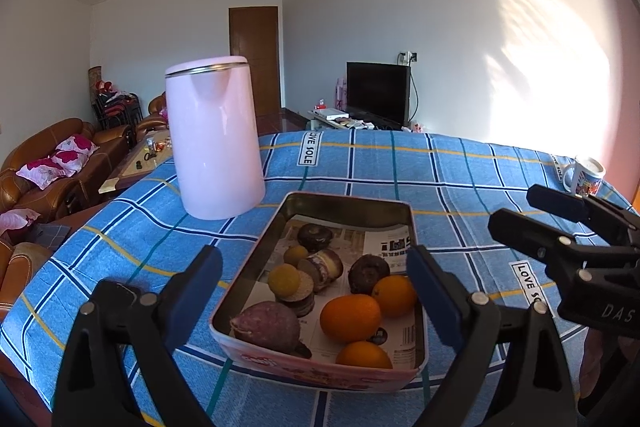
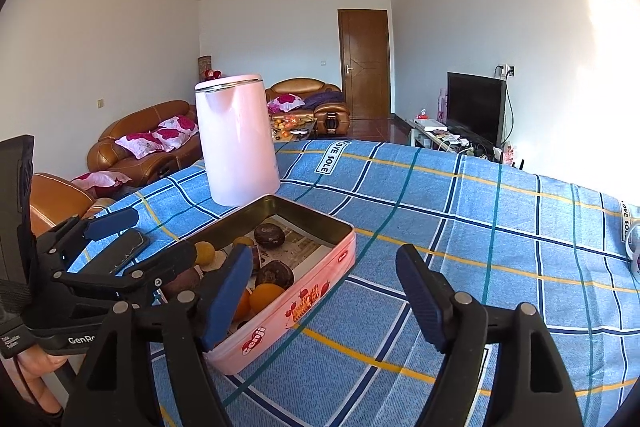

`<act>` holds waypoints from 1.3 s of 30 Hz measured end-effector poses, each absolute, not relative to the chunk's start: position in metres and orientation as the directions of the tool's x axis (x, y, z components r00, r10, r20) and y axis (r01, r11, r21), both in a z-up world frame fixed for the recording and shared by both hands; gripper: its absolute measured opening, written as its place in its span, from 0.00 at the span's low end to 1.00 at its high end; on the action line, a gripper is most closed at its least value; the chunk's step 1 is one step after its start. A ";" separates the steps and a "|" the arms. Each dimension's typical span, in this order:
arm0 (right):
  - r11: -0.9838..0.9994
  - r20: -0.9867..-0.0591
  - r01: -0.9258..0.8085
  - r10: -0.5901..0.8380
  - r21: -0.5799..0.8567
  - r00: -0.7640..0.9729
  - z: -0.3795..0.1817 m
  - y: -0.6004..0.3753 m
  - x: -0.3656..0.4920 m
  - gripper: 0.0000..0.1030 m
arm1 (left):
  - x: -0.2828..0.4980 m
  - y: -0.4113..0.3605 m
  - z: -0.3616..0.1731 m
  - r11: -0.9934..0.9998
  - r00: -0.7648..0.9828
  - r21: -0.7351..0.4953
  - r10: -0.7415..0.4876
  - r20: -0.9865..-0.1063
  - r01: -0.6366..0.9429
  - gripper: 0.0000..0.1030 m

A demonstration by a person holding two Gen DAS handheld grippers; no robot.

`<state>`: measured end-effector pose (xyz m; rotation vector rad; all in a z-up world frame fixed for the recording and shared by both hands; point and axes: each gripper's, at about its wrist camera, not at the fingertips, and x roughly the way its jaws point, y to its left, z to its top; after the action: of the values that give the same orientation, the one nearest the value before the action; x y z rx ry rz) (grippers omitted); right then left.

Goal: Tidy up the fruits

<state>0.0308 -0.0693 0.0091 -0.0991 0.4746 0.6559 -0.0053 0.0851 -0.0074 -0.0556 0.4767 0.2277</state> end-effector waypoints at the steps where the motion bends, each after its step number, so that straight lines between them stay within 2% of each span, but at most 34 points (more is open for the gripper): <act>1: 0.792 -0.452 -0.607 0.563 0.059 0.691 0.010 -0.070 0.030 0.73 | -0.005 0.084 -0.007 0.973 0.864 0.000 0.204 -0.460 -0.229 0.93; 21: 0.801 -0.443 -0.595 0.559 0.069 0.701 0.011 -0.082 0.028 0.75 | -0.003 0.077 -0.008 0.976 0.863 0.010 0.199 -0.464 -0.219 0.93; 26: 0.804 -0.443 -0.591 0.555 0.067 0.704 0.010 -0.085 0.029 0.75 | -0.004 0.075 -0.007 0.977 0.867 0.016 0.196 -0.459 -0.213 0.98; 39: 0.824 -0.435 -0.563 0.530 0.062 0.728 0.012 -0.101 0.032 0.76 | -0.006 0.067 0.003 0.977 0.878 0.016 0.200 -0.435 -0.215 1.00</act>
<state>0.0316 -0.1009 0.0125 -0.0761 0.4552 0.6029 -0.0057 0.0670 0.0026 -0.0334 0.4496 0.2165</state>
